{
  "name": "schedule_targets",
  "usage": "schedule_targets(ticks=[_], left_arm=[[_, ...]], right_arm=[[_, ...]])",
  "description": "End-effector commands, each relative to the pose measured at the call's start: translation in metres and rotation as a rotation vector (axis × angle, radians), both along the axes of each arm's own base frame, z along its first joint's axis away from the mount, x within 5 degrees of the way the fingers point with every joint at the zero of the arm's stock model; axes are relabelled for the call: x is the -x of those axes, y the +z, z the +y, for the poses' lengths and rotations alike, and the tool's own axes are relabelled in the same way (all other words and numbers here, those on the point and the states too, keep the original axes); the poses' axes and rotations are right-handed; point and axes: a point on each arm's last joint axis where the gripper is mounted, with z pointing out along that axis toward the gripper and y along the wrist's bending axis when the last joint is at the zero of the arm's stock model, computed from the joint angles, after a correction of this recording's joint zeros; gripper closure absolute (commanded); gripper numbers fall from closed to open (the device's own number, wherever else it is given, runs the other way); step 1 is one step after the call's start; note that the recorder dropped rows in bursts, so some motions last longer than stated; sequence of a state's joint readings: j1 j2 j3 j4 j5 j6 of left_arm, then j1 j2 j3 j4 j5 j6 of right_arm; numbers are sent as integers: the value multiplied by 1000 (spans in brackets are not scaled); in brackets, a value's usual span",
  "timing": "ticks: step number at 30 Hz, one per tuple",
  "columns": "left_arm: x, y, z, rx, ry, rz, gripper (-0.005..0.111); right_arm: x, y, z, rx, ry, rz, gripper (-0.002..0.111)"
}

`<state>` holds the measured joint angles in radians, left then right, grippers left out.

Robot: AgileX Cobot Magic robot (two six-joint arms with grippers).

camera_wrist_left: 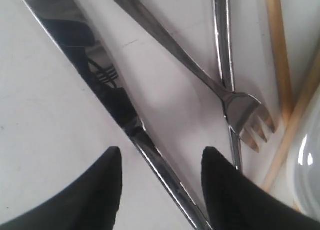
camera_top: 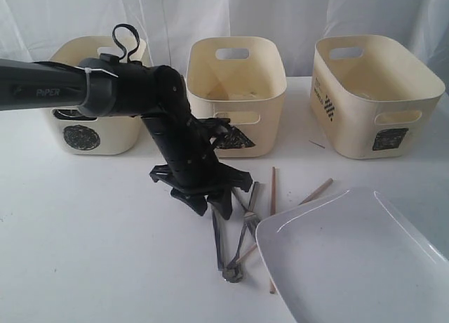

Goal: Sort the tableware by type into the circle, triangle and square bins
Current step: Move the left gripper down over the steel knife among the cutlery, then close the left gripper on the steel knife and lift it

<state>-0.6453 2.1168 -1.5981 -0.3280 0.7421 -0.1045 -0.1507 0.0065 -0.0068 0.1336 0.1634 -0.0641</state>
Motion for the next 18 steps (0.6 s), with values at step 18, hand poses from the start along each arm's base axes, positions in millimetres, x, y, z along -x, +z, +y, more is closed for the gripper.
schedule_targets(ticks=[18], left_arm=[[4, -10, 6, -111, 34, 73, 53]], right_arm=[[0, -1, 0, 11, 2, -6, 108]])
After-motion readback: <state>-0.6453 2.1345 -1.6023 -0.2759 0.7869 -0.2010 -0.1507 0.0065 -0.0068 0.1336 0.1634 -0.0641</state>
